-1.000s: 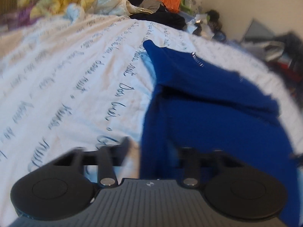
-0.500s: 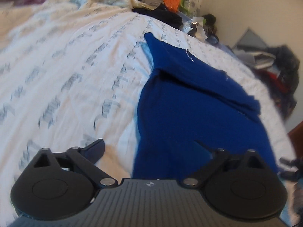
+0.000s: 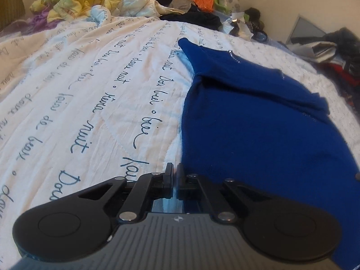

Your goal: Fold small clothes

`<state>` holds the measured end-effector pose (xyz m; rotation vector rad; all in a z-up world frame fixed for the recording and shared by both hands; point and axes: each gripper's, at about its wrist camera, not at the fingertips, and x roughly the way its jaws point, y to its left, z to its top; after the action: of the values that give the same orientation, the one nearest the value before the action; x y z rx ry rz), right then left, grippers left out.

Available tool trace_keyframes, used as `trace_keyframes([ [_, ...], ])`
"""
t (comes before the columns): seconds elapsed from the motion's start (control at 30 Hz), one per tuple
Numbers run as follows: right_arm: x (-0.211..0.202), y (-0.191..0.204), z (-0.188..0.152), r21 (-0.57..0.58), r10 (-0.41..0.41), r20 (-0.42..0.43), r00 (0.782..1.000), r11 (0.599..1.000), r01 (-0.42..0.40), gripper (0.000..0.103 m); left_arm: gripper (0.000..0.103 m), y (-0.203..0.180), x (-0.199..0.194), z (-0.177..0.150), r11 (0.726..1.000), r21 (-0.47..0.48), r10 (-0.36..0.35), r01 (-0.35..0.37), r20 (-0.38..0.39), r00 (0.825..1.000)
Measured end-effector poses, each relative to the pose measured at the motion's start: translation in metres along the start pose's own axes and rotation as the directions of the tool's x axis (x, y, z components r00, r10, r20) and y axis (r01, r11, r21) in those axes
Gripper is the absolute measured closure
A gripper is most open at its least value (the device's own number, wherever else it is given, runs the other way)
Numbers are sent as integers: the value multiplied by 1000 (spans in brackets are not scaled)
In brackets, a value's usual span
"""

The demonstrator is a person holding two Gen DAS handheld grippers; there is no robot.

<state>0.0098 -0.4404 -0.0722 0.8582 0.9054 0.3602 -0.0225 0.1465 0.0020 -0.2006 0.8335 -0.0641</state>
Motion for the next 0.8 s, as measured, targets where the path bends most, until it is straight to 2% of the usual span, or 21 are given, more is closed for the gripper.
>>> trace_keyframes([
  [0.03, 1, -3, -4, 25, 20, 1, 1000, 1000, -20, 100, 78, 5, -2, 0, 998, -42, -41, 40, -10, 999],
  [0.07, 1, -2, -9, 48, 25, -1, 1000, 999, -25, 98, 55, 11, -6, -1, 992, -89, -87, 85, -22, 996],
  [0.1, 0, -1, -12, 64, 29, -24, 999, 998, -28, 94, 21, 17, -12, -3, 981, -143, -135, 129, -36, 990],
  [0.13, -2, 3, -17, 65, 42, -51, 998, 997, -39, 90, 7, 23, -18, -7, 966, -194, -181, 170, -43, 982],
  [0.17, -7, 4, -22, 61, 58, -70, 996, 997, -54, 77, 3, 31, -23, -15, 944, -252, -231, 213, -41, 972],
  [0.2, -11, 6, -30, 57, 79, -81, 994, 996, -74, 62, 3, 36, -27, -22, 920, -300, -281, 254, -50, 959],
  [0.27, -23, 7, -46, 63, 139, -91, 986, 989, -133, 45, 3, 44, -36, -36, 895, -339, -318, 289, -30, 948],
  [0.37, -33, 5, -68, 96, 187, -102, 977, 980, -177, 42, 5, 47, -43, -51, 847, -411, -377, 336, -21, 926],
  [0.4, -35, 5, -74, 99, 196, -107, 975, 978, -185, 42, 5, 45, -44, -53, 840, -418, -391, 346, -22, 920],
  [0.47, -34, 11, -81, 92, 192, -131, 973, 979, -181, 42, 8, 39, -45, -55, 845, -407, -393, 346, -35, 919],
  [0.57, -32, 17, -85, 82, 168, -152, 974, 984, -157, 42, 15, 29, -48, -56, 871, -365, -382, 328, -84, 920],
  [0.7, -29, 24, -93, 60, 162, -188, 969, 986, -154, 42, 16, 22, -53, -69, 861, -367, -423, 351, -135, 896],
  [0.77, -27, 27, -96, 59, 161, -181, 970, 986, -153, 43, 18, 13, -56, -74, 873, -352, -408, 339, -142, 902],
  [0.8, -26, 28, -97, 56, 149, -172, 974, 988, -142, 47, 30, 8, -57, -75, 890, -331, -376, 315, -141, 916],
])
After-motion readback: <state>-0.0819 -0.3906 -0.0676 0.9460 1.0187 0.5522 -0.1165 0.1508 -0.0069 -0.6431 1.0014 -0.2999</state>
